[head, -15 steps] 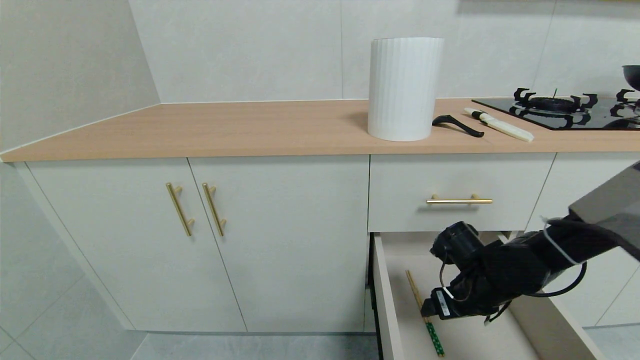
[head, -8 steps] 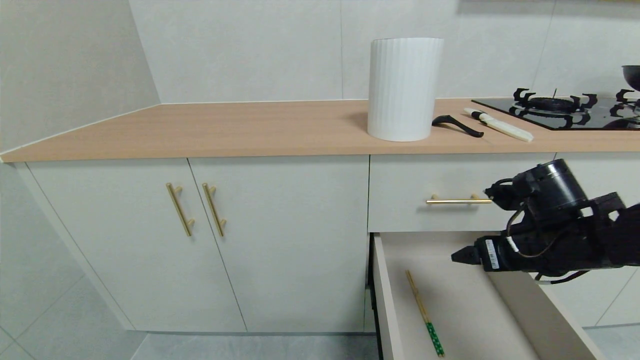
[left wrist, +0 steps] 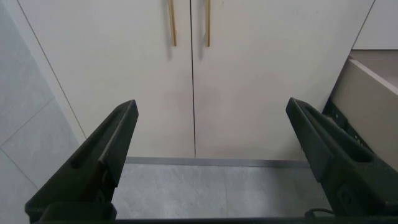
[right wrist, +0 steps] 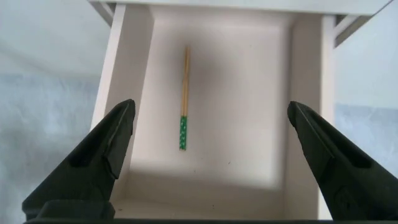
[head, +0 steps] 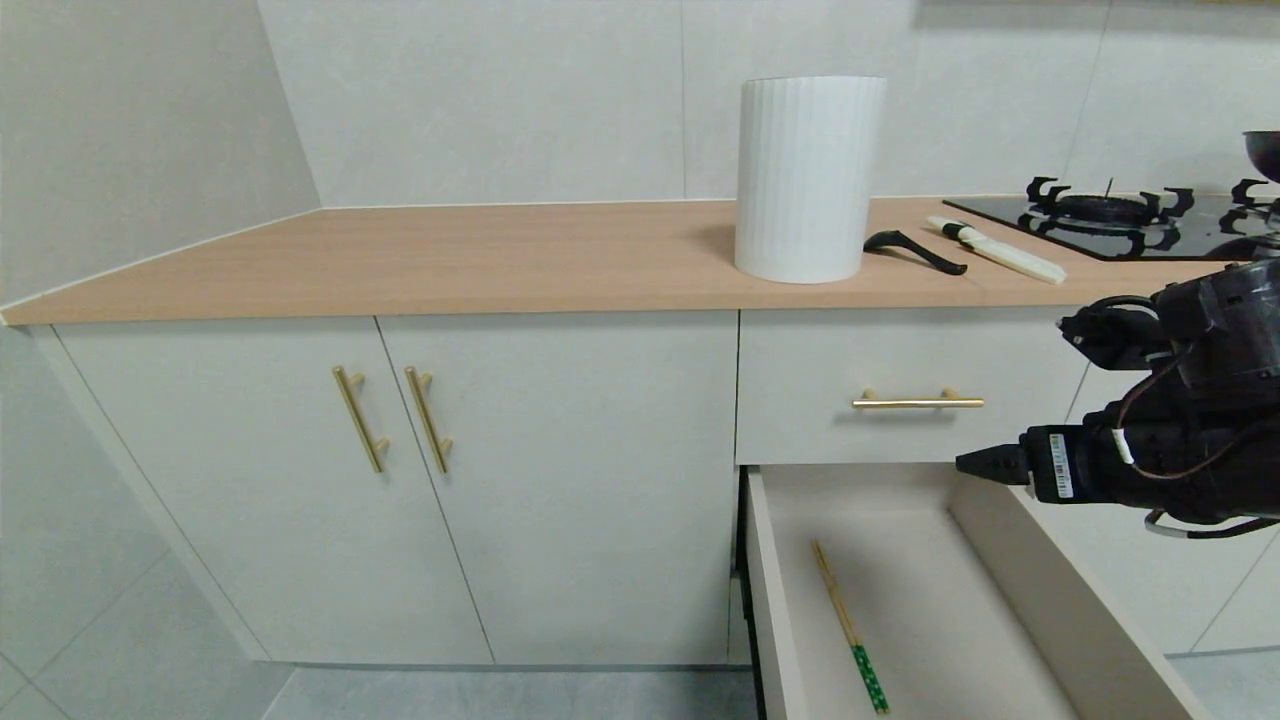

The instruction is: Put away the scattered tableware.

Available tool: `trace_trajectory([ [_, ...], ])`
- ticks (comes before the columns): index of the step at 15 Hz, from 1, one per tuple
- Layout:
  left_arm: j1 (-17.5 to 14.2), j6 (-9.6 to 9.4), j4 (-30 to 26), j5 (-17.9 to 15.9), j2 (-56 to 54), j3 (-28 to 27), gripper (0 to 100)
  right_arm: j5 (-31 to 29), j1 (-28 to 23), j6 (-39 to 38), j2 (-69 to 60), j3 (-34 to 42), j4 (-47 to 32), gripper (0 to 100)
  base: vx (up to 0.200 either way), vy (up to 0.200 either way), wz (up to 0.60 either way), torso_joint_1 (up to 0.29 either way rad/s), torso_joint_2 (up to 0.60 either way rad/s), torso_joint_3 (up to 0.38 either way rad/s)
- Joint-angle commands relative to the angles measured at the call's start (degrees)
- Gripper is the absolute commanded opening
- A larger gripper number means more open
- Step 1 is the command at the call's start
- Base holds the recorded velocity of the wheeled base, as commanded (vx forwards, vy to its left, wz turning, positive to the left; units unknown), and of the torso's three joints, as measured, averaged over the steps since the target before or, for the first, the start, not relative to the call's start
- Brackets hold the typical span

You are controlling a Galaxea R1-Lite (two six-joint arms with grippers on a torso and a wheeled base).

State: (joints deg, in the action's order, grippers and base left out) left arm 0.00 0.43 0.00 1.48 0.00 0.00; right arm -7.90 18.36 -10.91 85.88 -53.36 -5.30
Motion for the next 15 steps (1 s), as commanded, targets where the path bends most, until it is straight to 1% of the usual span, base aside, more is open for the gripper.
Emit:
trace_trajectory([
  [1,0.00,0.01,0.00,0.02,0.00,0.00,100,-0.36,0.01,0.10,-0.89,0.10,0.03,100,0.000,0.000,0.00,0.000,0.00,0.000],
  [3,0.00,0.01,0.00,0.02,0.00,0.00,100,-0.71,0.01,0.10,-0.72,0.36,0.03,100,0.000,0.000,0.00,0.016,-0.09,-0.087],
  [6,0.00,0.01,0.00,0.02,0.00,0.00,100,-0.71,0.01,0.10,-0.45,0.36,0.03,100,0.000,0.000,0.00,0.085,-0.23,-0.264],
  [10,0.00,0.01,0.00,0.02,0.00,0.00,100,-0.71,0.01,0.10,-0.10,0.45,0.03,100,0.000,0.000,0.00,0.129,-0.50,-0.308],
  [15,0.00,0.01,0.00,0.02,0.00,0.00,100,-0.71,0.01,0.10,0.43,0.45,0.03,100,0.000,0.000,0.00,0.170,-0.47,-0.299],
])
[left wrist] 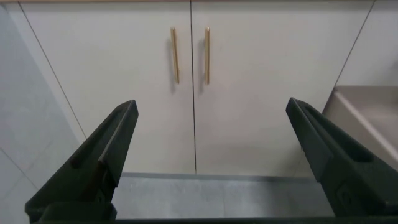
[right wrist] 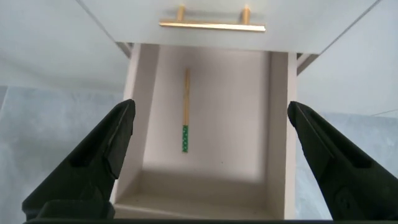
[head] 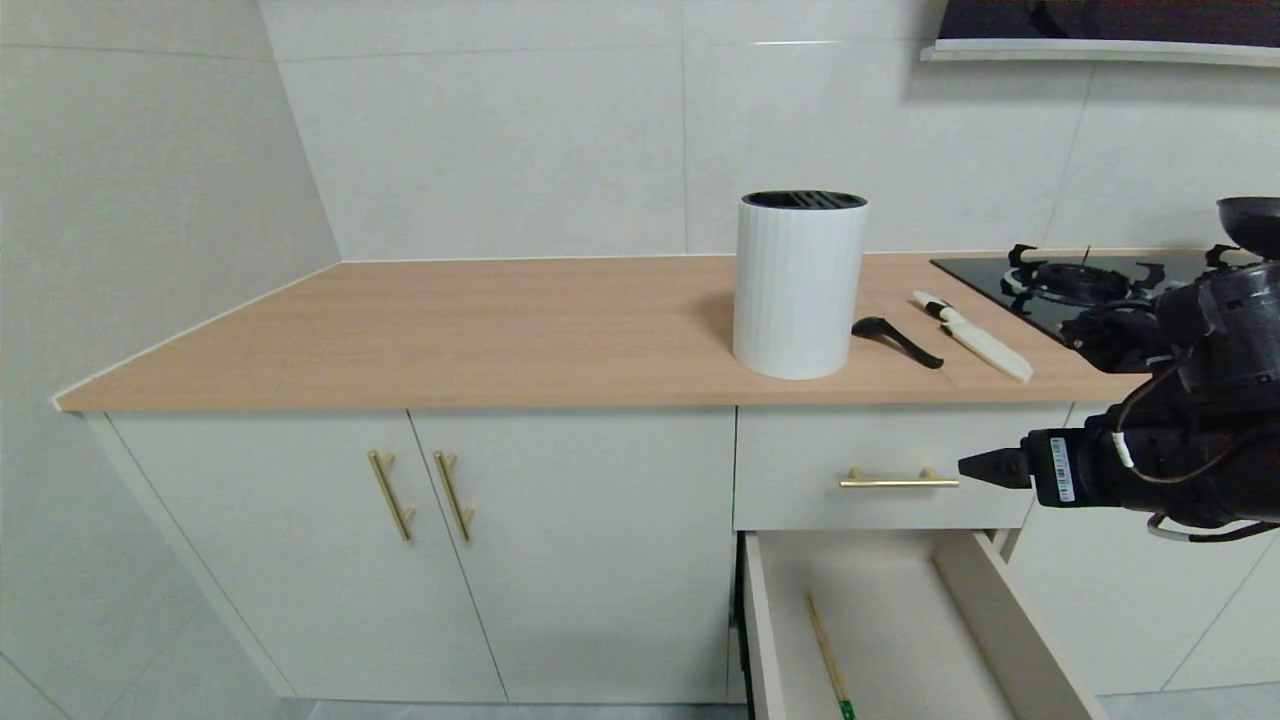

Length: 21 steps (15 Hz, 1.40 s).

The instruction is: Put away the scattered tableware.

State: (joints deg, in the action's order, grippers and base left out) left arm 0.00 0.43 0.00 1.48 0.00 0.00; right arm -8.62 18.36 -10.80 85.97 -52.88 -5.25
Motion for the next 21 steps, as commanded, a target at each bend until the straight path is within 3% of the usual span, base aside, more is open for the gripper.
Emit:
trace_trajectory([
  [1,0.00,0.01,0.00,0.02,0.00,0.00,100,0.01,0.01,-0.01,0.43,0.06,-0.02,100,0.000,0.000,0.00,0.198,-0.49,-0.295],
  [9,0.00,0.01,0.00,0.02,0.00,0.00,100,-1.40,0.01,0.87,1.40,1.03,1.12,100,0.000,0.000,0.00,0.125,-0.30,-0.175],
  [12,0.00,0.01,0.00,0.02,0.00,0.00,100,-1.49,-0.17,0.96,3.94,1.03,6.31,100,0.000,0.000,0.00,0.000,0.00,0.000],
  [16,0.00,0.01,0.00,0.02,0.00,0.00,100,-0.61,-6.14,8.52,15.02,-4.86,22.74,100,0.000,0.000,0.00,0.000,0.00,0.000],
  [17,0.00,0.01,0.00,0.02,0.00,0.00,100,-0.08,-7.37,10.54,20.91,-9.34,27.31,100,0.000,0.000,0.00,0.000,0.00,0.000],
  [21,0.00,0.01,0.00,0.02,0.00,0.00,100,5.72,-9.57,14.84,31.81,-20.77,28.19,100,0.000,0.000,0.00,0.000,0.00,0.000],
])
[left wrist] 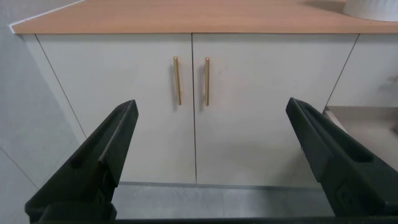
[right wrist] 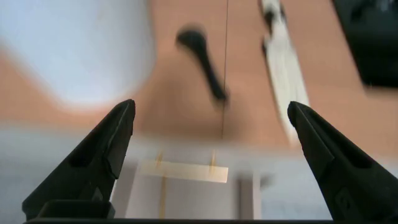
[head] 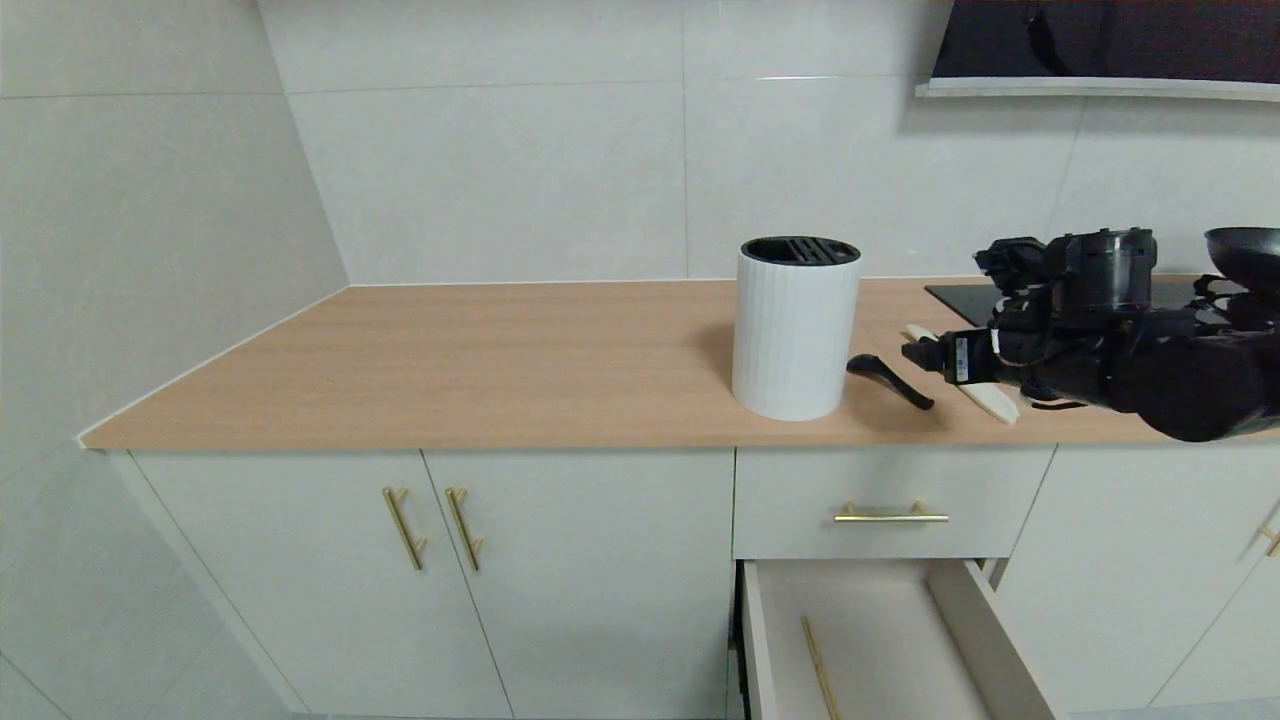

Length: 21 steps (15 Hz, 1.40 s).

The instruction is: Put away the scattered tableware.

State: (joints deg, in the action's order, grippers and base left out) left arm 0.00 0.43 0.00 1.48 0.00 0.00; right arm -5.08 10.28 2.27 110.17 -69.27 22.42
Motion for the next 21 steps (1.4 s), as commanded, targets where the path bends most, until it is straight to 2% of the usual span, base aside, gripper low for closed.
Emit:
trace_trajectory([
  [1,0.00,0.01,0.00,0.02,0.00,0.00,100,4.29,-1.84,2.39,8.93,-4.91,0.70,100,0.000,0.000,0.00,0.000,0.00,0.000],
  [7,0.00,0.01,0.00,0.02,0.00,0.00,100,17.74,-6.85,4.76,14.02,-6.23,1.49,100,0.000,0.000,0.00,0.000,0.00,0.000],
  [10,0.00,0.01,0.00,0.02,0.00,0.00,100,18.09,-7.73,4.85,16.48,-7.20,5.35,100,0.000,0.000,0.00,0.000,0.00,0.000],
  [21,0.00,0.01,0.00,0.02,0.00,0.00,100,17.56,-7.38,4.85,19.74,-9.22,5.18,100,0.000,0.000,0.00,0.000,0.00,0.000],
])
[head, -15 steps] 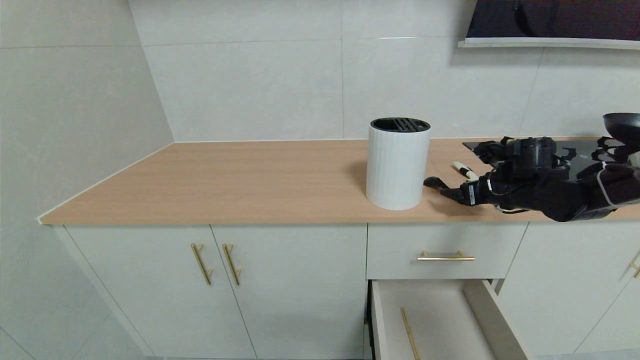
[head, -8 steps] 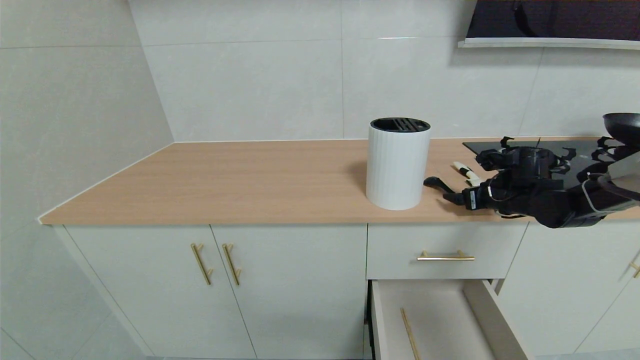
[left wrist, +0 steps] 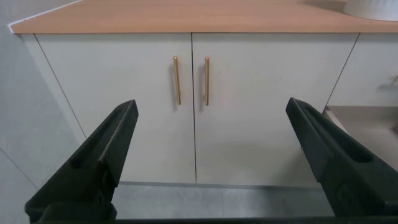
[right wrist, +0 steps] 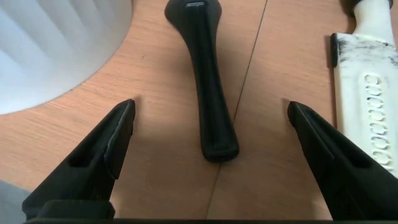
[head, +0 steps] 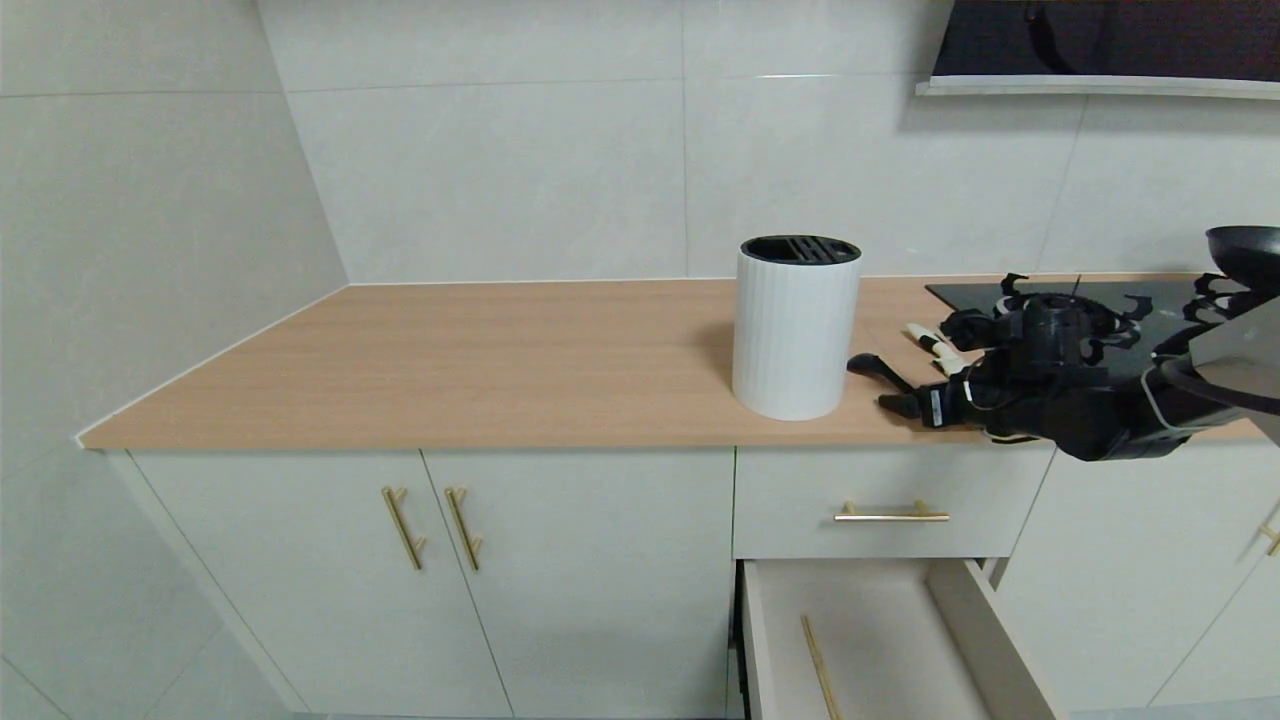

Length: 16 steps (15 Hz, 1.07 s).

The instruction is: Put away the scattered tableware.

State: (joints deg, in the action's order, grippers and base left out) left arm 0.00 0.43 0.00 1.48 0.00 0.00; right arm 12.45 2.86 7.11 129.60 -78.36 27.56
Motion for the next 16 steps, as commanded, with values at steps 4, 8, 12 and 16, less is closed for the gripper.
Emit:
trace_trajectory([
  [4,0.00,0.01,0.00,0.02,0.00,0.00,100,-0.23,0.04,0.01,1.01,-0.65,-0.05,0,0.000,0.000,0.00,0.000,0.00,0.000],
  [8,0.00,0.01,0.00,0.02,0.00,0.00,100,-0.23,0.04,0.01,1.36,-0.74,-0.05,0,0.000,0.000,0.00,0.000,0.00,0.000],
  [12,0.00,0.01,0.00,0.02,0.00,0.00,100,-0.23,0.04,-0.08,1.01,-0.74,-0.14,0,0.000,0.000,0.00,0.000,0.00,0.000],
  [16,0.00,0.01,0.00,0.02,0.00,0.00,100,-0.23,0.12,-0.52,-0.22,-0.65,-1.72,0,0.000,0.000,0.00,0.000,0.00,0.000],
])
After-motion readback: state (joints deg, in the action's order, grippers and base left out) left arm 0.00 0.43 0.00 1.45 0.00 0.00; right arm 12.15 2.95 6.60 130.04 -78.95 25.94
